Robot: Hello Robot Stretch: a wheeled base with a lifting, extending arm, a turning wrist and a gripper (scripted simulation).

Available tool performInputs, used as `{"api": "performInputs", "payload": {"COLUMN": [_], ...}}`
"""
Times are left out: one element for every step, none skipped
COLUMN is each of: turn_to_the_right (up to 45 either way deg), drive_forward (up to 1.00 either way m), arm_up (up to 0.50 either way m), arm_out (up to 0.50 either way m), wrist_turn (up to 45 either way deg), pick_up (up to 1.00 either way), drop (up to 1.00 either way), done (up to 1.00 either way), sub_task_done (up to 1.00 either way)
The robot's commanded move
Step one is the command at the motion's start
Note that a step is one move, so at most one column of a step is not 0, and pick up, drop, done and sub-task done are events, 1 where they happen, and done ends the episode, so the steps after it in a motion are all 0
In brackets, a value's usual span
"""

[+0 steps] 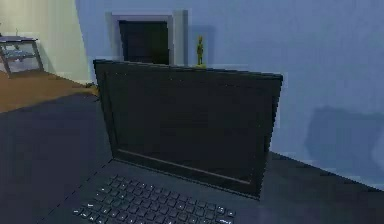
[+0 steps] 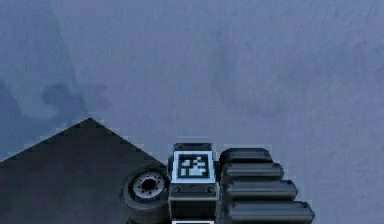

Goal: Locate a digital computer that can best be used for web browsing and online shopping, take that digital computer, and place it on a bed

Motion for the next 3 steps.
{"api": "performInputs", "payload": {"turn_to_the_right": [-45.0,0.0,-12.0], "drive_forward": [0.0,0.05,0.0], "arm_up": [0.0,0.0,0.0], "arm_out": [0.0,0.0,0.0], "wrist_turn": [0.0,0.0,0.0], "pick_up": [0.0,0.0,0.0], "drop": [0.0,0.0,0.0], "done": [0.0,0.0,0.0], "sub_task_done": [0.0,0.0,0.0]}}
